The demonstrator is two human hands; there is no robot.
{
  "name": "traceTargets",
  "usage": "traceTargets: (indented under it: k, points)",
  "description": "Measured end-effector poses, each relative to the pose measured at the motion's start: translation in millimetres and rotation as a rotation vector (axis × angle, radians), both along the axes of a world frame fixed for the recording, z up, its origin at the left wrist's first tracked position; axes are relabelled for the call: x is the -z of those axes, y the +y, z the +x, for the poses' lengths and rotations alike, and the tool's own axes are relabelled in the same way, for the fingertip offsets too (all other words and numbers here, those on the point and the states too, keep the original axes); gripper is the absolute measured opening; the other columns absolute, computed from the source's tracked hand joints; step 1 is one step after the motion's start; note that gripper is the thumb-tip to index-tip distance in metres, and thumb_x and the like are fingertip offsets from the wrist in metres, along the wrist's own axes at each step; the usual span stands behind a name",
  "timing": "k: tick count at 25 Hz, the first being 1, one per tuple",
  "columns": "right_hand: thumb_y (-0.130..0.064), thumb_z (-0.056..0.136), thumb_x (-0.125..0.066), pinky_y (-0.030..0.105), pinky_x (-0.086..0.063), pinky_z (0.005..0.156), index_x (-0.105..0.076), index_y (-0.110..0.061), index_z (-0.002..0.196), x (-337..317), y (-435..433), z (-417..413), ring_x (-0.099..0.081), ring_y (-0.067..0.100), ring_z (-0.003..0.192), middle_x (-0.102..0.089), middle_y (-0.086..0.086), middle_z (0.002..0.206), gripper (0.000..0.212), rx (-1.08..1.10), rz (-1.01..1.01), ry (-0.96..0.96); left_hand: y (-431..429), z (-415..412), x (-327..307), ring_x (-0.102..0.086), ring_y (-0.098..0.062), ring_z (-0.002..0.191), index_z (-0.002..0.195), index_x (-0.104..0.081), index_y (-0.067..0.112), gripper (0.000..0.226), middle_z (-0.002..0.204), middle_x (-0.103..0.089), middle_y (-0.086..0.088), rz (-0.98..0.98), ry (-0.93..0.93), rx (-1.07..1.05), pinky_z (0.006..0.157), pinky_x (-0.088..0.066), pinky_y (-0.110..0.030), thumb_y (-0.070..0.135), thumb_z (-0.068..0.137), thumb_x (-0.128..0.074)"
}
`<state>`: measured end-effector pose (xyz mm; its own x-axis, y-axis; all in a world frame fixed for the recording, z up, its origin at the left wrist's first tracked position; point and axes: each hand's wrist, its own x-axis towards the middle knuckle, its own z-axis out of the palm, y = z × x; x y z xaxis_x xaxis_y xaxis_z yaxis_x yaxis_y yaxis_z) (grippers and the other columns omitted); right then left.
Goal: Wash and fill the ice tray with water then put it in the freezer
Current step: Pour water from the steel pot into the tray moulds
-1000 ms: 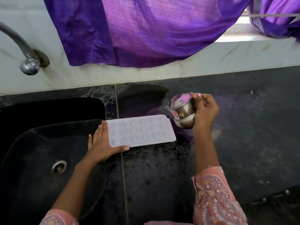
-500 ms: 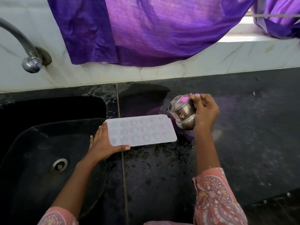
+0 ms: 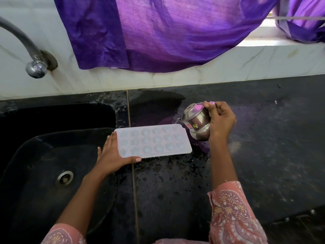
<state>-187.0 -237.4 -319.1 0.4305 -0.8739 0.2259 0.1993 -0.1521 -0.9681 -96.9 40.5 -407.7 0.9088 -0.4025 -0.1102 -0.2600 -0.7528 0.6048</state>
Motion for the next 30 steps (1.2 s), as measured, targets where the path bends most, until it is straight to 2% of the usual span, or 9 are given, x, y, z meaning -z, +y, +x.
traceTargets:
  k: [5,13,18,30]
  points:
    - [-0.018,0.073,-0.076,0.021,-0.05,0.064,-0.061,-0.027,0.064,0.2,0.1,-1.6,-0.057,0.004,0.063,-0.064,-0.01,0.065,0.02,0.023,-0.013,0.02,0.2,1.0,2.4,-0.004,-0.017,0.146,0.149,-0.005,0.026,0.144,0.158,-0.009,0.006,0.003,0.001,-0.005,0.115,0.0,-0.055,0.089,0.03,-0.056]
    - [-0.017,0.074,-0.076,0.022,-0.049,0.065,-0.062,-0.027,0.064,2.2,-0.8,-2.2,-0.058,0.009,0.068,-0.065,-0.005,0.068,0.02,0.027,-0.011,0.031,-0.5,-1.3,-1.0,0.003,-0.017,0.146,0.15,-0.002,0.022,0.142,0.159,-0.003,0.003,0.002,0.012,-0.016,0.115,0.004,-0.052,0.078,0.039,-0.069]
    - [-0.018,0.072,-0.077,0.024,-0.05,0.065,-0.062,-0.028,0.062,2.6,-1.3,-1.6,-0.06,0.011,0.07,-0.066,-0.006,0.068,0.021,0.041,-0.013,0.03,-0.9,-0.2,0.3,0.004,-0.016,0.146,0.15,-0.002,0.021,0.14,0.159,-0.002,0.003,0.01,0.007,-0.028,0.116,0.003,-0.052,0.077,0.039,-0.064]
    - [-0.018,0.073,-0.077,0.018,-0.049,0.063,-0.063,-0.027,0.066,2.6,0.9,-2.1,-0.059,0.005,0.066,-0.065,-0.008,0.068,0.018,0.05,0.004,0.03,-0.9,-1.7,-0.5,0.005,-0.016,0.146,0.15,-0.002,0.022,0.139,0.159,-0.002,0.004,0.008,0.01,-0.022,0.115,0.004,-0.052,0.077,0.039,-0.063]
